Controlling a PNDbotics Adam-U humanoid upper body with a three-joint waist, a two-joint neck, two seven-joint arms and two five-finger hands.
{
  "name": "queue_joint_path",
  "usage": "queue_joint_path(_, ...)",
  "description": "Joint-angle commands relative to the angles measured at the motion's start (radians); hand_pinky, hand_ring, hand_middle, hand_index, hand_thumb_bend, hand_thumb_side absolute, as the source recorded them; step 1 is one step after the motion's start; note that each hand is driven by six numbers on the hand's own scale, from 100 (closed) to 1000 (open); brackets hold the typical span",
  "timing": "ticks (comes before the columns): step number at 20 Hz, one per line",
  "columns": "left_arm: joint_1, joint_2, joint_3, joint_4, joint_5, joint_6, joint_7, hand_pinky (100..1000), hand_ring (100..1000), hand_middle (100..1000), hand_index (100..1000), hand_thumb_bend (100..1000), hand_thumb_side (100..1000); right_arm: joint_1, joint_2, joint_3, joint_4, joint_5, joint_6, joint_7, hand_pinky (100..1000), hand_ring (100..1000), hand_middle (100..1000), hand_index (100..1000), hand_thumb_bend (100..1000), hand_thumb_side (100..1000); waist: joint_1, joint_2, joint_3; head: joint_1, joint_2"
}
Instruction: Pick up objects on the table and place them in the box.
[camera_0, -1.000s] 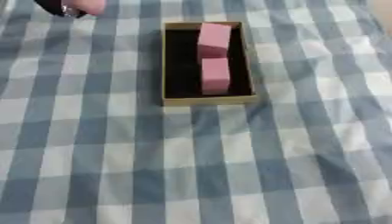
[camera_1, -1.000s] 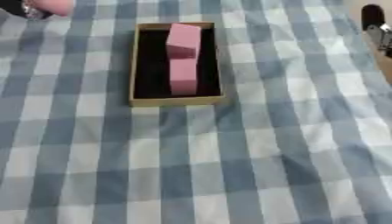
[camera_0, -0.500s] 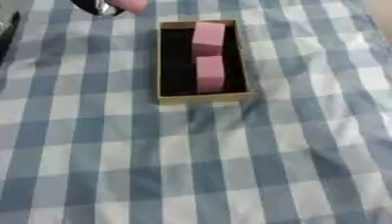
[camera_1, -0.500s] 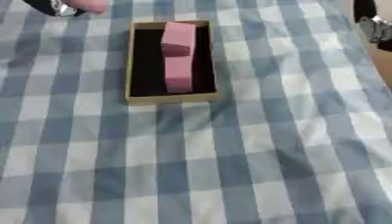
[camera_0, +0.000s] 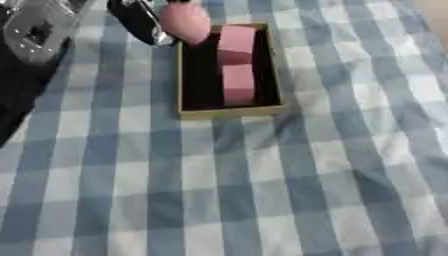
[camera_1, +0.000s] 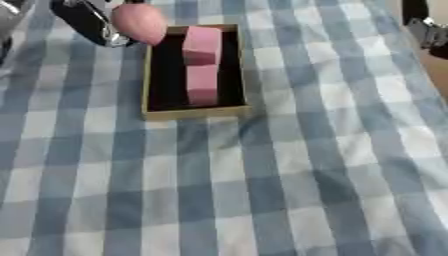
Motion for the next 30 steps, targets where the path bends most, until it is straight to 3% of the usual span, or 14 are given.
queue_joint_path(1,-0.012,0.003,-0.006,0.003,-0.002,-0.012,-0.003,513,648,504,517,250,100,-0.014,-0.018,-0.009,-0.023,-0.005,0.002,0.002,880,968,948,683,100,100,-0.002,-0.026,0.000,-0.005,0.006)
queue_joint_path(7,-0.003,-0.023,-0.022,0.028,-0.020,-0.028,-0.007,539,668,522,540,231,100,-0.015,-0.014,-0.010,-0.025,-0.007,0.003,0.003,878,968,948,683,100,100,-0.003,-0.028,-0.004,-0.008,-0.001)
queue_joint_path(9,0.001,-0.034,-0.026,0.043,-0.014,-0.036,-0.010,563,690,540,559,210,167,-0.015,-0.012,-0.010,-0.026,-0.007,0.004,0.003,878,968,948,683,100,100,-0.004,-0.028,-0.005,-0.007,-0.003)
queue_joint_path(14,0.007,-0.056,-0.026,0.080,0.015,-0.054,-0.002,590,717,564,585,172,232,-0.013,-0.008,-0.012,-0.028,-0.008,0.006,0.002,876,967,948,684,100,100,-0.004,-0.028,-0.010,-0.006,-0.005)
queue_joint_path(18,0.008,-0.067,-0.028,0.094,0.017,-0.069,0.004,627,757,612,644,174,361,-0.013,-0.006,-0.013,-0.029,-0.009,0.007,0.003,875,966,947,683,100,100,-0.004,-0.027,-0.012,-0.005,-0.006)
queue_joint_path(20,0.009,-0.068,-0.030,0.097,0.008,-0.081,-0.002,689,816,708,755,238,417,-0.013,-0.006,-0.013,-0.030,-0.009,0.007,0.003,875,966,947,683,100,100,-0.004,-0.027,-0.013,-0.005,-0.006)
queue_joint_path(22,0.009,-0.066,-0.031,0.098,-0.014,-0.099,-0.019,757,873,779,834,366,460,-0.012,-0.006,-0.014,-0.030,-0.010,0.007,0.003,874,966,947,683,100,100,-0.004,-0.027,-0.012,-0.005,-0.007)
queue_joint_path(23,0.010,-0.066,-0.030,0.098,-0.025,-0.110,-0.030,766,881,791,847,387,462,-0.012,-0.006,-0.014,-0.030,-0.010,0.007,0.003,874,966,947,683,100,100,-0.004,-0.028,-0.012,-0.006,-0.007)
queue_joint_path(24,0.011,-0.065,-0.029,0.098,-0.036,-0.122,-0.039,796,908,824,871,478,456,-0.012,-0.005,-0.014,-0.030,-0.010,0.007,0.003,873,966,947,683,100,100,-0.004,-0.028,-0.012,-0.006,-0.007)
queue_joint_path(26,0.012,-0.063,-0.026,0.097,-0.059,-0.143,-0.056,824,933,842,876,558,413,-0.011,-0.005,-0.014,-0.031,-0.010,0.007,0.003,874,966,947,683,100,100,-0.005,-0.029,-0.011,-0.007,-0.007)
queue_joint_path(30,0.014,-0.062,-0.018,0.099,-0.089,-0.171,-0.071,882,977,899,904,640,431,-0.011,-0.003,-0.015,-0.031,-0.010,0.008,0.003,874,966,947,683,100,100,-0.008,-0.030,-0.011,-0.009,-0.007)
